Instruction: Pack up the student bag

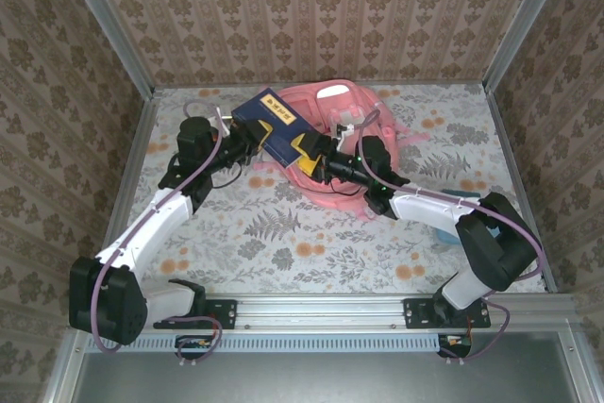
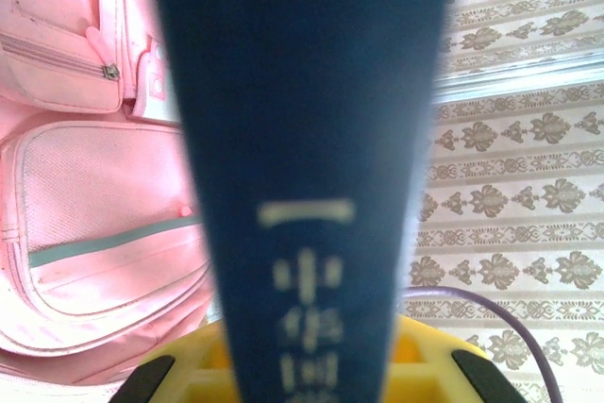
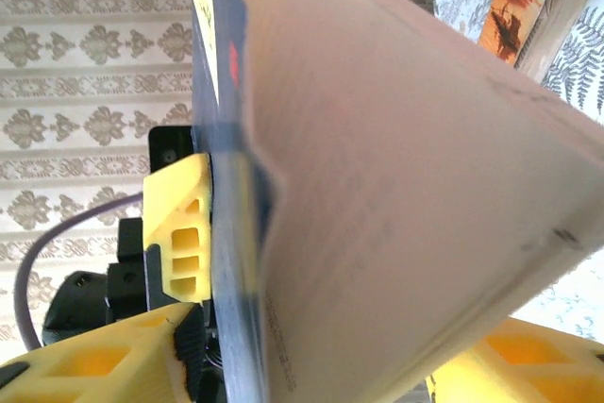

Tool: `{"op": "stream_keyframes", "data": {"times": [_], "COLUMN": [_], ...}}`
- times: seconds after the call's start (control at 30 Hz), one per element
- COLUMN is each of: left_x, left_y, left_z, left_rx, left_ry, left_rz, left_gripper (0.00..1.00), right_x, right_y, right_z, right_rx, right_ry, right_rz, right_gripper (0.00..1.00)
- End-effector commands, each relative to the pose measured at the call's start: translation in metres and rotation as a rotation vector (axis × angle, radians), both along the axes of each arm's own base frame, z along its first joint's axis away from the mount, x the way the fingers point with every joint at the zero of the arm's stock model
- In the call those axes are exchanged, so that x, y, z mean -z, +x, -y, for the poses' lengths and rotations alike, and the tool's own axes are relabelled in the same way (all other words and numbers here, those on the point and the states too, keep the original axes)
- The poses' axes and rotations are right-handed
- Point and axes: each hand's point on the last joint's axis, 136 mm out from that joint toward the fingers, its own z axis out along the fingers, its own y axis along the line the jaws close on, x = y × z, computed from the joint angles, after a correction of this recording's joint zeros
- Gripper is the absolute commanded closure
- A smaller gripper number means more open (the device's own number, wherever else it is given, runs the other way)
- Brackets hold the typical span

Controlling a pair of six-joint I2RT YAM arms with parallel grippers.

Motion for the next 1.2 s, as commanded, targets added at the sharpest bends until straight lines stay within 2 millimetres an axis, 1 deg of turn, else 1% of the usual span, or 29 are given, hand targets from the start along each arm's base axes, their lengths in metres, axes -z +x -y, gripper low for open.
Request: {"op": "stream_keyframes", "data": {"times": [0.0, 0.07, 0.2, 0.37, 0.47, 0.53, 0.6, 0.63, 0.73, 0.8, 0.87, 0.93, 1.0, 1.13, 1.17], "left_x": [-0.01, -0.008, -0.001, 0.008, 0.014, 0.018, 0.026, 0.031, 0.051, 0.065, 0.072, 0.074, 0.075, 0.071, 0.069], "left_y": [0.004, 0.004, 0.002, -0.002, -0.004, -0.006, -0.008, -0.01, -0.017, -0.022, -0.025, -0.027, -0.028, -0.028, -0.025], "left_z": [-0.003, -0.003, -0.004, -0.003, -0.005, -0.006, -0.011, -0.012, -0.023, -0.031, -0.032, -0.028, -0.022, 0.002, 0.007], "left_rx": [-0.024, -0.022, -0.021, -0.01, -0.008, -0.009, -0.016, -0.015, -0.019, -0.014, 0.019, 0.065, 0.114, 0.224, 0.247], "left_ry": [-0.028, -0.026, -0.018, -0.001, 0.022, 0.039, 0.077, 0.1, 0.237, 0.344, 0.402, 0.446, 0.49, 0.596, 0.622], "left_rz": [0.036, 0.03, 0.017, -0.001, -0.016, -0.026, -0.051, -0.06, -0.116, -0.139, -0.124, -0.091, -0.055, 0.05, 0.081], "left_gripper": [0.97, 0.97, 0.97, 0.95, 0.92, 0.86, 0.72, 0.65, 0.36, 0.23, 0.14, 0.09, 0.06, 0.04, 0.04], "right_x": [-0.019, -0.018, -0.017, -0.023, -0.025, -0.024, -0.021, -0.017, -0.015, -0.016, -0.015, -0.015, -0.012, -0.005, -0.005], "right_y": [0.004, 0.006, 0.01, 0.013, 0.014, 0.014, 0.016, 0.016, 0.013, 0.008, 0.004, 0.0, -0.005, -0.019, -0.023], "right_z": [0.011, 0.015, 0.018, 0.018, 0.02, 0.023, 0.029, 0.033, 0.053, 0.072, 0.091, 0.113, 0.138, 0.189, 0.203], "right_rx": [0.063, 0.081, 0.108, 0.117, 0.126, 0.137, 0.153, 0.16, 0.2, 0.231, 0.251, 0.279, 0.317, 0.399, 0.424], "right_ry": [0.064, 0.061, 0.063, 0.068, 0.056, 0.037, -0.018, -0.065, -0.246, -0.373, -0.473, -0.561, -0.649, -0.816, -0.852], "right_rz": [0.033, 0.028, 0.018, 0.03, 0.042, 0.05, 0.062, 0.065, 0.109, 0.139, 0.153, 0.163, 0.155, 0.122, 0.108], "right_gripper": [0.43, 0.47, 0.61, 0.69, 0.77, 0.86, 0.93, 0.95, 0.97, 0.98, 0.99, 0.99, 0.99, 0.98, 0.98]}}
